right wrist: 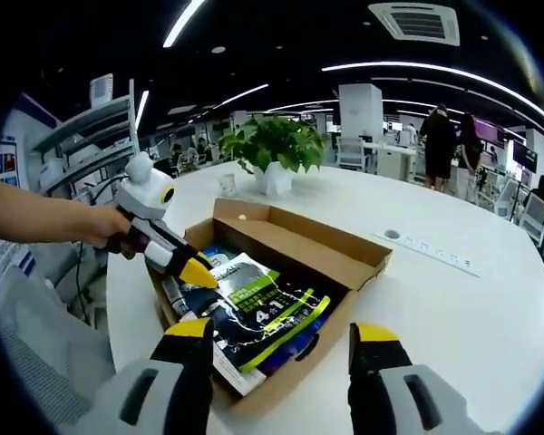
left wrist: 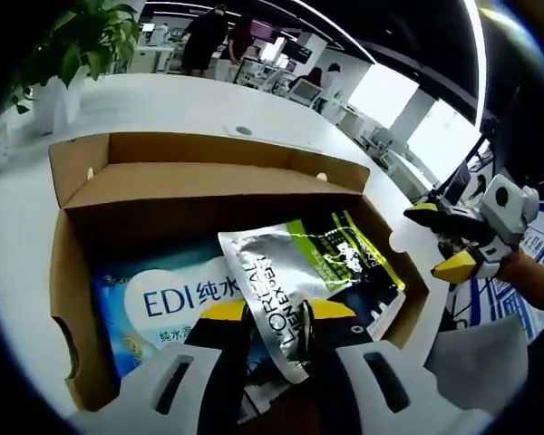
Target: Operate the shoe box by opening the lid, removing the specified soft item, and placing it in the target area until the item is outside and the box remains undamaged.
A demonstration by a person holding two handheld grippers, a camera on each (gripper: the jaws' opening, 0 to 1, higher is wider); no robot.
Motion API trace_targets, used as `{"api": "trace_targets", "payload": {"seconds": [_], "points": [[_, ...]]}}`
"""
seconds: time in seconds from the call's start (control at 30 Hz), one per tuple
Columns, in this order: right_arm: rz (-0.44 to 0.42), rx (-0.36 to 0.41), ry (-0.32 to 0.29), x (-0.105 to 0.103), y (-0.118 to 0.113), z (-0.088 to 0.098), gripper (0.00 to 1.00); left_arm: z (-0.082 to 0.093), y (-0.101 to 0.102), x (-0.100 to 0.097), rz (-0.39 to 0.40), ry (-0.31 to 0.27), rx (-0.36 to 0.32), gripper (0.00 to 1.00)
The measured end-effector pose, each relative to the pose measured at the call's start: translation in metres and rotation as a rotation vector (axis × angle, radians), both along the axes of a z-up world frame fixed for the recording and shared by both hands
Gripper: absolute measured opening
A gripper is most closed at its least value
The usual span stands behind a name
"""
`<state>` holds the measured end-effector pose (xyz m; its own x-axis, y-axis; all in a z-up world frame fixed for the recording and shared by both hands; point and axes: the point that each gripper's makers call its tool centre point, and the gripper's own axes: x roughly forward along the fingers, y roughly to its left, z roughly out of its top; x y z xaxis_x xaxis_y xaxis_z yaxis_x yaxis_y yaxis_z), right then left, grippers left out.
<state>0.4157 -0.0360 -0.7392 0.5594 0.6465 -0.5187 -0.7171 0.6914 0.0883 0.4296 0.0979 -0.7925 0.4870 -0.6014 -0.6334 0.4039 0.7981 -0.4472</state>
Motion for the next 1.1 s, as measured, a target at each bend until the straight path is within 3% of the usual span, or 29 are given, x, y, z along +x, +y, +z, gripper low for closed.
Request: {"api": "trace_targets", "payload": {"seconds": [0.23,0.57,1.1], "points": [[0.036,-0.015,-0.006,-0.005,0.009,-0.003,0.58,-0.001,0.002,0.003,0.026,0.002,-0.005,0.04],[0.102,-0.036,-0.013,-0.01,0.025,-0.008,0.56,0.004,-0.003,0.003,0.022,-0.012,0.001,0.0],[0.164,-0.072,-0.03,-0.011,0.044,-0.015,0.52,0.031,0.004,0.008,0.056,-0.042,-0.017,0.0]]}}
